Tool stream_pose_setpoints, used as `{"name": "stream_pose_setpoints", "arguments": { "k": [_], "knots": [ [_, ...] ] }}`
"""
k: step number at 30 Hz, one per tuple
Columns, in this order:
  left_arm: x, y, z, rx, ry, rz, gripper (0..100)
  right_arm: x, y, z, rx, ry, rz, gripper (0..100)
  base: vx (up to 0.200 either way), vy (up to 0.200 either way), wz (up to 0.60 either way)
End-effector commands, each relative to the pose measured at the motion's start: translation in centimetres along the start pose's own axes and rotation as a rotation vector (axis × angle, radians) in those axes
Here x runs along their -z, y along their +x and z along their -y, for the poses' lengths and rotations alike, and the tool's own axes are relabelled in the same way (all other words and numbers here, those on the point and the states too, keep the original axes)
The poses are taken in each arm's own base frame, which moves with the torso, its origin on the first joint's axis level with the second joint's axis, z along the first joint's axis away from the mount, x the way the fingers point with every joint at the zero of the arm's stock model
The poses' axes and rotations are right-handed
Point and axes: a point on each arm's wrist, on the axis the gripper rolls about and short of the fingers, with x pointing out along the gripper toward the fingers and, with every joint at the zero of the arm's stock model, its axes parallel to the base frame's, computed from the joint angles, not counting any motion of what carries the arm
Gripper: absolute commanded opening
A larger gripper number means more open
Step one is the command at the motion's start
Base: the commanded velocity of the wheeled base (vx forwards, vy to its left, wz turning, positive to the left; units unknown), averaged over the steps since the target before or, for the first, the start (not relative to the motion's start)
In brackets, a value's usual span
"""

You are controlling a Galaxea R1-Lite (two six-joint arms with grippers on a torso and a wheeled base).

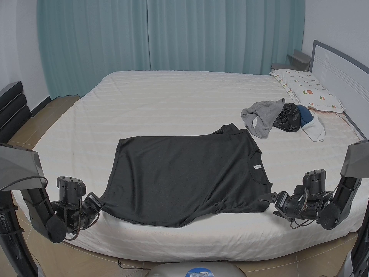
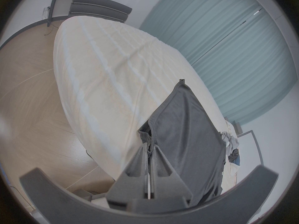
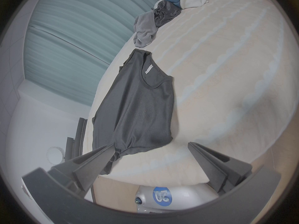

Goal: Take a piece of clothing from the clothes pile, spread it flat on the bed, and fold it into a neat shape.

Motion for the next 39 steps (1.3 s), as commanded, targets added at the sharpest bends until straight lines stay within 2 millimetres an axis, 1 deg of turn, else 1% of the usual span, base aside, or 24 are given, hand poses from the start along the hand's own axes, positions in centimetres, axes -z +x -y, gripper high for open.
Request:
{"name": "stream_pose_setpoints", "arguments": {
  "k": [1, 4, 5, 6, 12, 16, 22, 24, 25, 26, 27, 28, 30, 31, 35, 36, 37, 39],
  "knots": [
    [-1.1, -0.6, 0.4, 0.028, -0.023, 0.039, 0, 0.1, 2.7, 0.3, 0.014, -0.007, -0.023, 100, 0.0, 0.0, 0.0],
    [-1.1, -0.6, 0.4, 0.03, -0.025, 0.041, 0, 0.1, 2.9, 0.3, 0.01, -0.01, -0.021, 100, 0.0, 0.0, 0.0],
    [-1.1, -0.6, 0.4, 0.03, -0.025, 0.041, 0, 0.0, 3.2, 0.2, 0.007, -0.015, -0.02, 0, 0.0, 0.0, 0.0],
    [-1.2, -0.6, 0.4, 0.03, -0.026, 0.043, 0, -0.2, 3.5, 0.0, 0.0, -0.028, -0.011, 0, 0.0, 0.0, 0.0],
    [-1.5, -0.4, 0.8, 0.046, -0.065, 0.056, 0, -1.2, 4.0, -1.0, -0.026, -0.049, 0.009, 0, 0.0, 0.0, 0.0],
    [-2.3, 0.5, 1.9, 0.083, -0.091, 0.085, 0, -3.2, 4.3, -2.4, -0.04, -0.042, 0.037, 0, 0.0, 0.0, 0.0],
    [-3.8, 0.9, 3.1, 0.136, -0.167, 0.133, 0, -6.2, 3.3, -5.0, -0.068, -0.034, 0.087, 0, 0.0, 0.0, 0.0],
    [-4.1, 1.0, 3.1, 0.14, -0.188, 0.144, 0, -7.4, 3.1, -5.7, -0.068, -0.014, 0.096, 0, 0.0, 0.0, 0.0],
    [-4.1, 1.0, 3.1, 0.14, -0.188, 0.144, 0, -7.4, 3.1, -5.7, -0.068, -0.014, 0.096, 0, 0.0, 0.0, 0.0],
    [-4.6, 1.3, 3.1, 0.143, -0.214, 0.158, 0, -8.3, 3.3, -6.4, -0.073, 0.006, 0.103, 0, 0.0, 0.0, 0.0],
    [-4.9, 1.3, 3.2, 0.145, -0.23, 0.17, 0, -8.8, 3.5, -6.7, -0.078, 0.016, 0.11, 0, 0.0, 0.0, 0.0],
    [-5.0, 1.3, 3.2, 0.144, -0.236, 0.174, 0, -8.9, 3.6, -6.8, -0.082, 0.016, 0.113, 0, 0.0, 0.0, 0.0],
    [-5.6, 1.6, 3.4, 0.148, -0.279, 0.221, 0, -10.2, 4.1, -7.3, -0.09, 0.022, 0.133, 0, 0.0, 0.0, 0.0],
    [-5.7, 1.7, 3.5, 0.149, -0.288, 0.235, 0, -10.5, 4.4, -7.5, -0.093, 0.021, 0.135, 0, 0.0, 0.0, 0.0],
    [-5.7, 2.4, 3.3, 0.161, -0.303, 0.281, 0, -11.9, 5.8, -8.4, -0.096, 0.021, 0.138, 0, 0.0, 0.0, 0.0],
    [-5.7, 2.4, 3.3, 0.161, -0.303, 0.281, 0, -11.9, 5.8, -8.4, -0.096, 0.021, 0.138, 0, 0.0, 0.0, 0.0],
    [-5.5, 2.8, 3.2, 0.178, -0.303, 0.291, 0, -12.4, 6.7, -8.6, -0.097, 0.021, 0.137, 0, 0.0, 0.0, 0.0],
    [-5.4, 3.1, 3.1, 0.198, -0.306, 0.305, 0, -13.0, 7.7, -8.7, -0.095, 0.019, 0.15, 0, 0.0, 0.0, 0.0]
  ]
}}
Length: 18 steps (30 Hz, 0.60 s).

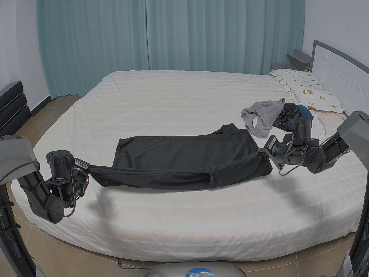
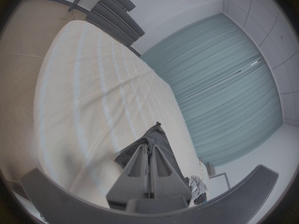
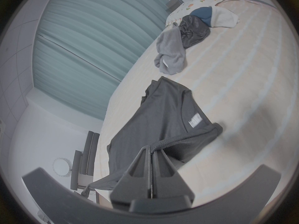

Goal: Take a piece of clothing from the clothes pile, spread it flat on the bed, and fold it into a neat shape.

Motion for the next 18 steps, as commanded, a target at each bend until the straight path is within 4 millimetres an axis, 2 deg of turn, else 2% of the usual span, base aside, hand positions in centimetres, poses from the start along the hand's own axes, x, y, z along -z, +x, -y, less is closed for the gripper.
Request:
{"name": "stream_pose_setpoints", "arguments": {
  "k": [1, 7, 8, 13, 18],
  "knots": [
    [0.5, 1.3, -1.1, 0.016, -0.015, 0.034, 0, -1.1, 3.5, 0.2, 0.011, 0.003, 0.019, 0, 0.0, 0.0, 0.0],
    [1.1, 2.0, -2.2, -0.003, -0.009, 0.023, 0, -0.9, 7.8, 0.9, 0.03, -0.009, 0.067, 0, 0.0, 0.0, 0.0],
    [1.2, 2.1, -2.2, -0.005, -0.009, 0.022, 0, -0.8, 8.2, 1.0, 0.03, -0.01, 0.066, 100, 0.0, 0.0, 0.0],
    [1.5, 2.2, -2.5, -0.014, -0.005, 0.013, 0, 0.5, 10.3, 2.6, 0.053, -0.007, 0.038, 100, 0.0, 0.0, 0.0],
    [1.6, 2.2, -2.6, -0.017, -0.005, 0.008, 0, 0.7, 10.2, 2.6, 0.05, -0.002, 0.037, 100, 0.0, 0.0, 0.0]
  ]
}}
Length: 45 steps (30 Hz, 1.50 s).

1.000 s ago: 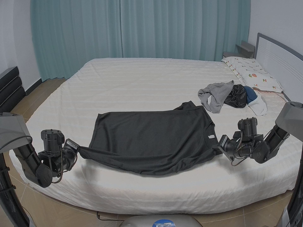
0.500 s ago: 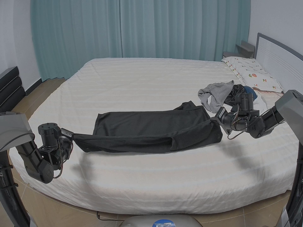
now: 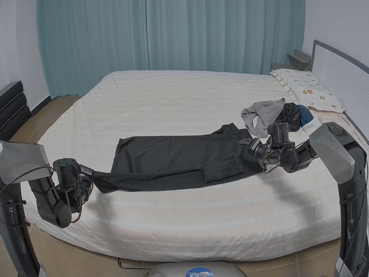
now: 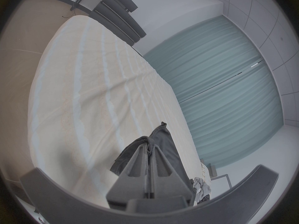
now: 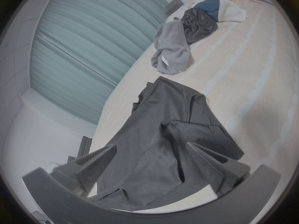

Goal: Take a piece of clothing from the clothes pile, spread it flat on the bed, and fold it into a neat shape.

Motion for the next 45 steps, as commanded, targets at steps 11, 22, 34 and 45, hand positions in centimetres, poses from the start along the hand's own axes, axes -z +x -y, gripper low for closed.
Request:
{"name": "stream_pose_setpoints", "arguments": {
  "k": [11, 22, 34, 45],
  "knots": [
    [0.4, 0.1, -0.7, -0.026, 0.007, -0.013, 0, 2.4, -1.5, -2.9, -0.041, 0.036, -0.06, 100, 0.0, 0.0, 0.0],
    [0.4, -0.2, -0.8, -0.03, 0.008, -0.02, 0, 7.8, 0.8, -2.4, -0.001, 0.042, -0.175, 100, 0.0, 0.0, 0.0],
    [0.4, -0.2, -0.9, -0.033, 0.009, -0.022, 0, 7.9, 0.8, -2.7, -0.006, 0.046, -0.172, 100, 0.0, 0.0, 0.0],
    [0.3, -0.2, -0.8, -0.027, 0.007, -0.02, 0, 7.7, -0.2, -2.2, 0.034, 0.049, -0.158, 100, 0.0, 0.0, 0.0]
  ]
}}
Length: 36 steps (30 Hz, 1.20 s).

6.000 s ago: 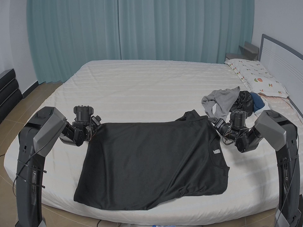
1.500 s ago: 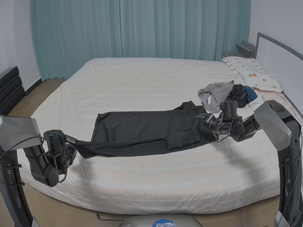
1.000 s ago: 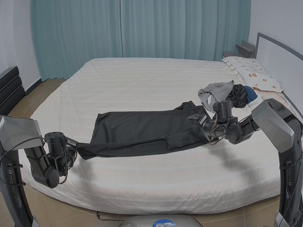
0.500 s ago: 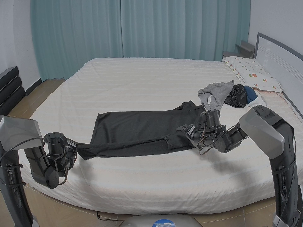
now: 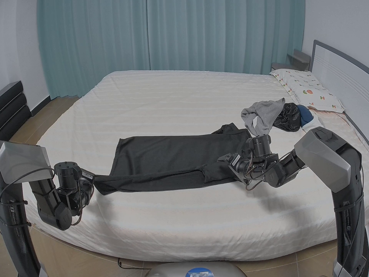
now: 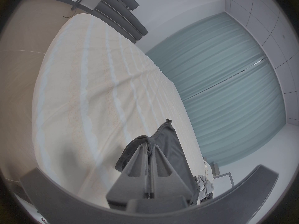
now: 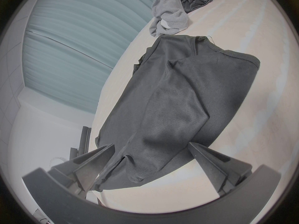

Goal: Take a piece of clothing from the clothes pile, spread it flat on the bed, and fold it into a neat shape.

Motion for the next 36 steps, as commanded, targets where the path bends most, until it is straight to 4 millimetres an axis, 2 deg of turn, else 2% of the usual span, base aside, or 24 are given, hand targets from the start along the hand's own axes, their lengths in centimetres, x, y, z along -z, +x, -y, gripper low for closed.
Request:
{"name": "stream_pose_setpoints", "arguments": {
  "k": [1, 19, 28, 29, 36],
  "knots": [
    [-0.1, 0.0, 0.1, 0.005, -0.002, 0.001, 0, 0.1, 0.0, 0.2, 0.007, 0.001, -0.001, 100, 0.0, 0.0, 0.0],
    [-0.2, 0.0, 0.2, 0.01, -0.004, 0.005, 0, 0.5, 0.7, 0.6, 0.017, 0.0, -0.011, 100, 0.0, 0.0, 0.0],
    [-0.2, 0.0, 0.3, 0.011, -0.002, 0.005, 0, 0.4, 1.9, 0.8, 0.02, 0.0, 0.01, 100, 0.0, 0.0, 0.0],
    [-0.2, 0.0, 0.3, 0.011, -0.002, 0.005, 0, 0.4, 2.1, 0.8, 0.029, 0.0, 0.021, 0, 0.0, 0.0, 0.0],
    [-0.2, -0.1, 0.2, 0.009, -0.002, 0.006, 0, 0.3, 1.7, 0.6, 0.034, 0.004, 0.025, 0, 0.0, 0.0, 0.0]
  ]
}}
